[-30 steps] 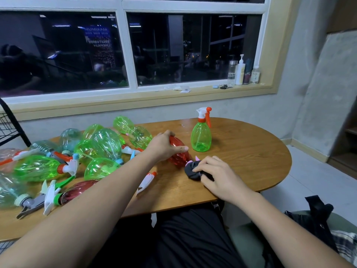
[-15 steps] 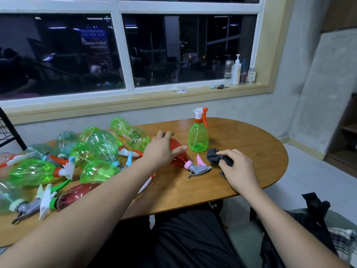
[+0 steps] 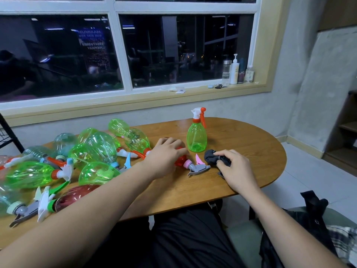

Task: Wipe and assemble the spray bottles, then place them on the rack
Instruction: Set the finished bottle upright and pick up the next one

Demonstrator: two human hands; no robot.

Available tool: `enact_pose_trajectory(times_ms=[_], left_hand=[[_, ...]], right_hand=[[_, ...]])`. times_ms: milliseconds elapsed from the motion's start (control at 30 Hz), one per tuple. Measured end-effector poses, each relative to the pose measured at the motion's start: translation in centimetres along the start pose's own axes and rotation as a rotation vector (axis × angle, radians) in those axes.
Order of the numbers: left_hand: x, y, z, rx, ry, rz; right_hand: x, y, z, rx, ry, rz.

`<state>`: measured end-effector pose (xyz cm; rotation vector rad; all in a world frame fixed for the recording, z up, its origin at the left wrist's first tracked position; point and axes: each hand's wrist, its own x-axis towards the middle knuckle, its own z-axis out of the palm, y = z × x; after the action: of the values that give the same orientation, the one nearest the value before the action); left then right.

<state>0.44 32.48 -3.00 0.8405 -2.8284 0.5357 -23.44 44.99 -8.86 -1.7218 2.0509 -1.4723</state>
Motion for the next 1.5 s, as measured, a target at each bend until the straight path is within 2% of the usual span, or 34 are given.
enact_pose_trajectory(times_ms=[133, 467, 700, 833, 933, 1033, 1200, 1500], left_hand=[[0.0, -0.1, 0.6, -0.001, 0.075, -0.023], [-0.6, 0.3, 0.2, -0.273, 0.267, -0.161], [-0.8, 1.3, 0.1, -0.625, 0.344, -0.203], [-0.9, 1.8, 0.2, -0.914, 0.394, -0.304], [-1.0, 2.2, 1.1, -1.027, 0.429, -0.367], [-1.1, 2.6, 2.0, -1.105, 0.433, -0.426], [-1.3, 3.0, 2.1, -1.142, 0.435, -0.450], [-1.6, 2.6, 1.8, -1.121, 0.396, -0.414]], right_hand=[[-0.2, -0.3, -0.2, 0.047, 0.041, 0.006], [-0.2, 0.3, -0.4, 0.179, 0.221, 0.063], [-0.2, 0.2, -1.2, 0.384, 0.385, 0.134], [0.1, -0.7, -1.2, 0.418, 0.279, 0.143], [0.1, -2.1, -0.4, 0.461, 0.146, 0.123], [0.5, -3.6, 0.5, 0.467, 0.083, 0.091], [1.5, -5.9, 2.6, 0.426, 0.061, 0.048], [2.8, -7.4, 3.8, 0.442, 0.188, 0.059]])
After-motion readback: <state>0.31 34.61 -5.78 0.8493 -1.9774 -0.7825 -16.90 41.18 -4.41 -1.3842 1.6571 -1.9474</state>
